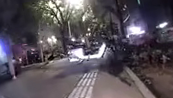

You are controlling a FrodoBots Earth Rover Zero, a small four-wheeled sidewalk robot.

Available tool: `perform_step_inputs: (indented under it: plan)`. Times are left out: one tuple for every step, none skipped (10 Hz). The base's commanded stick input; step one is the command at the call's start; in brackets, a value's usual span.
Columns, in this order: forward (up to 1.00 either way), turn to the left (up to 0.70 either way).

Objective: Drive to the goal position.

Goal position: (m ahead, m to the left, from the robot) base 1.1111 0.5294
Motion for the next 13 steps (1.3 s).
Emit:
perform_step_inputs:
  plan:
    - [0.45,0.0]
    - [0.45,0.0]
    - [0.45,0.0]
    - [0.45,0.0]
    - [0.45,0.0]
    - [0.45,0.0]
    - [0.45,0.0]
    - [0.45,0.0]
    - [0.45,0.0]
    - [0.45,0.0]
    - [0.45,0.0]
    - [0.45,0.0]
    - [0.45,0.0]
